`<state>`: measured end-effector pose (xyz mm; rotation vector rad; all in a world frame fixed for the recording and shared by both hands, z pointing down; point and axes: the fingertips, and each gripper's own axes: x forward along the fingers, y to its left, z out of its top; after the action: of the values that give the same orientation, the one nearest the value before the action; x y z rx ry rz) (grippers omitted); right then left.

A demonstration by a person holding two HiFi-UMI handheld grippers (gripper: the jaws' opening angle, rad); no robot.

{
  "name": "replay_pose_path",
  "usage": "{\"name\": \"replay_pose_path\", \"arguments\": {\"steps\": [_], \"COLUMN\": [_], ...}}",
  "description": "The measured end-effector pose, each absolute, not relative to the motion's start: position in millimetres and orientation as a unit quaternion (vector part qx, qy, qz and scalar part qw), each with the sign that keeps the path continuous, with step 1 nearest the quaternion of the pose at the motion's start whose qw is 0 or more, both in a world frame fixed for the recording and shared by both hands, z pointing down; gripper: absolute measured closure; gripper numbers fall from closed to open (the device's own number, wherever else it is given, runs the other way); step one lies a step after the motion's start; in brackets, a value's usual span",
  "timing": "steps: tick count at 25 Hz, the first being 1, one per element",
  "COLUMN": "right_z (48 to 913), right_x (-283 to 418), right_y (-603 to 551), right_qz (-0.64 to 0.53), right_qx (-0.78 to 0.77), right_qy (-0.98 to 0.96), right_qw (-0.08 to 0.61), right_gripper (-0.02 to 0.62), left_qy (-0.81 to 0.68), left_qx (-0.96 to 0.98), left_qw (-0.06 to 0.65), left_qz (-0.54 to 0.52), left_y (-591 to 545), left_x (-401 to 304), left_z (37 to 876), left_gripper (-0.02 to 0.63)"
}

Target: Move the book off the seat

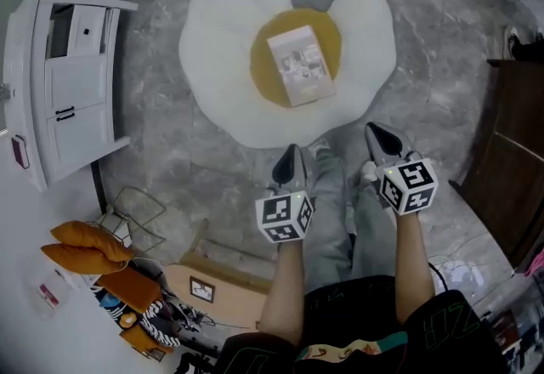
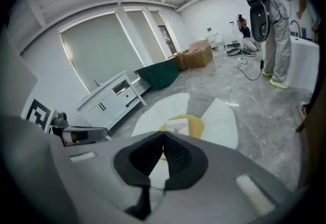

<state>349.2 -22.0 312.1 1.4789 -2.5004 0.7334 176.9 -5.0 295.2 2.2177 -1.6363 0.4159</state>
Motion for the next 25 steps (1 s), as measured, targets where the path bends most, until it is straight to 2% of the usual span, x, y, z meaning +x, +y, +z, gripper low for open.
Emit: {"name": "replay_pose_path", "arguments": {"steps": [6, 12, 20, 21, 22, 23, 24, 25], "right_z": [358.6, 401.0, 472.9, 480.7, 488.7, 496.3, 503.1, 508.7], "right_x": [312.8, 299.6, 279.9, 277.6, 275.3, 274.1, 274.4, 275.8], "right_y": [-81.8, -126.9, -172.0, -177.8, -182.1, -184.7, -187.0, -190.1], "right_qz": [0.25, 0.241, 0.233, 0.236, 0.241, 0.246, 0.249, 0.249], "right_qx": [0.496, 0.501, 0.472, 0.465, 0.456, 0.447, 0.441, 0.437], "right_qy": [-0.825, -0.821, -0.832, -0.834, -0.837, -0.838, -0.839, -0.839], "right_qw": [0.101, 0.133, 0.177, 0.181, 0.186, 0.192, 0.199, 0.206], "right_gripper": [0.592, 0.592, 0.592, 0.566, 0.488, 0.467, 0.466, 0.466], "left_qy": [-0.565, -0.535, -0.565, -0.569, -0.571, -0.572, -0.57, -0.566], "left_qx": [0.786, 0.799, 0.77, 0.767, 0.765, 0.762, 0.761, 0.76], "left_qw": [0.19, 0.219, 0.245, 0.245, 0.246, 0.251, 0.258, 0.267], "left_qz": [0.166, 0.169, 0.168, 0.168, 0.168, 0.17, 0.172, 0.175], "left_y": [-78.3, -123.0, -171.0, -176.2, -179.8, -181.7, -183.1, -184.7], "left_x": [144.2, 149.9, 131.3, 128.2, 126.1, 125.3, 126.1, 128.1], "left_z": [341.9, 398.1, 477.8, 484.2, 490.6, 497.4, 504.6, 511.8], "left_gripper": [0.595, 0.595, 0.594, 0.594, 0.592, 0.589, 0.541, 0.468]}}
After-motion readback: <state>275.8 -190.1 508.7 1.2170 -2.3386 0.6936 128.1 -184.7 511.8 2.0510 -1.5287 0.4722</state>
